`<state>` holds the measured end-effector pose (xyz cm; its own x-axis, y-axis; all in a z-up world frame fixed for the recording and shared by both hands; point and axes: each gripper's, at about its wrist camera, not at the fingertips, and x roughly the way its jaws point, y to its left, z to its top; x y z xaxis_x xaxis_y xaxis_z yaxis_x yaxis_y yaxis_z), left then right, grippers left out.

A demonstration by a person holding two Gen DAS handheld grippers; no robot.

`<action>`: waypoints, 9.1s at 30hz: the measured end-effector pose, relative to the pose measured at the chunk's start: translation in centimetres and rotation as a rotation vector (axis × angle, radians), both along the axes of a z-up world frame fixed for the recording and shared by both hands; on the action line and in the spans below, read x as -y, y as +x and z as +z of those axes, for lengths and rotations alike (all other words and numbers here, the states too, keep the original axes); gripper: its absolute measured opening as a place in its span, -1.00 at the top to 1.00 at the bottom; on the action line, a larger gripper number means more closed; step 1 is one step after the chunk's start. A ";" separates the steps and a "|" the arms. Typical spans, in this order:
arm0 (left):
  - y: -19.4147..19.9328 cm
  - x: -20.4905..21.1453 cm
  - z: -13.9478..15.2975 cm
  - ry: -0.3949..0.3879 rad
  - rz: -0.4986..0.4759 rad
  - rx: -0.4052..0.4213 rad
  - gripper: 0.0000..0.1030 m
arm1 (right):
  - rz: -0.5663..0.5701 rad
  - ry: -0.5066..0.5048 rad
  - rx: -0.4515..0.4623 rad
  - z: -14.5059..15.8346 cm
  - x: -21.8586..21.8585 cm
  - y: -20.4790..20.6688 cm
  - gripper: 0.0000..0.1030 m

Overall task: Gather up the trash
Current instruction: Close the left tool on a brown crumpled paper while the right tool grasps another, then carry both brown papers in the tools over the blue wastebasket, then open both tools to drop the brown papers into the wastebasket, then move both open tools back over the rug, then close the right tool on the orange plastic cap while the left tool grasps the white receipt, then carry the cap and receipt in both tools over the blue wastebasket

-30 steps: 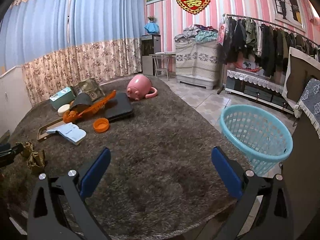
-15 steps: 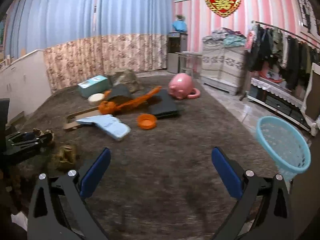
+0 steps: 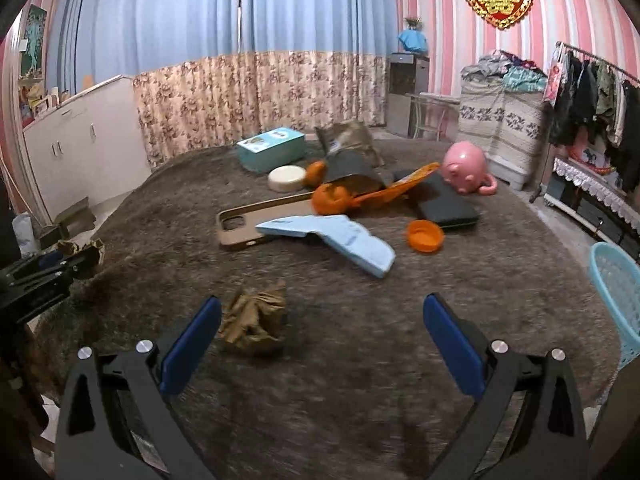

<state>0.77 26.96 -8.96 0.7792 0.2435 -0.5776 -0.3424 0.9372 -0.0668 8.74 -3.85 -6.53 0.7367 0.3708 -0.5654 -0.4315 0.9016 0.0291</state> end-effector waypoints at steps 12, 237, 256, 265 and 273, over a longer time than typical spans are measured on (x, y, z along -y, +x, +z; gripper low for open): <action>0.0 -2.1 -1.8 -0.031 0.027 -0.015 0.05 | -0.035 -0.080 -0.094 -2.8 -4.3 2.0 -0.89; 20.0 18.2 -1.1 0.137 -0.394 -0.176 0.31 | -0.173 0.032 -0.065 -1.7 16.9 13.4 0.22; 17.6 21.2 3.1 0.126 -0.393 -0.031 0.91 | -0.251 0.091 -0.030 -1.0 20.0 12.7 0.22; 18.4 23.5 4.2 0.109 -0.410 0.001 0.91 | -0.300 0.077 0.018 0.6 21.5 11.7 0.22; 20.7 27.0 5.9 0.096 -0.467 0.049 0.91 | -0.381 0.107 0.071 3.5 25.0 12.3 0.22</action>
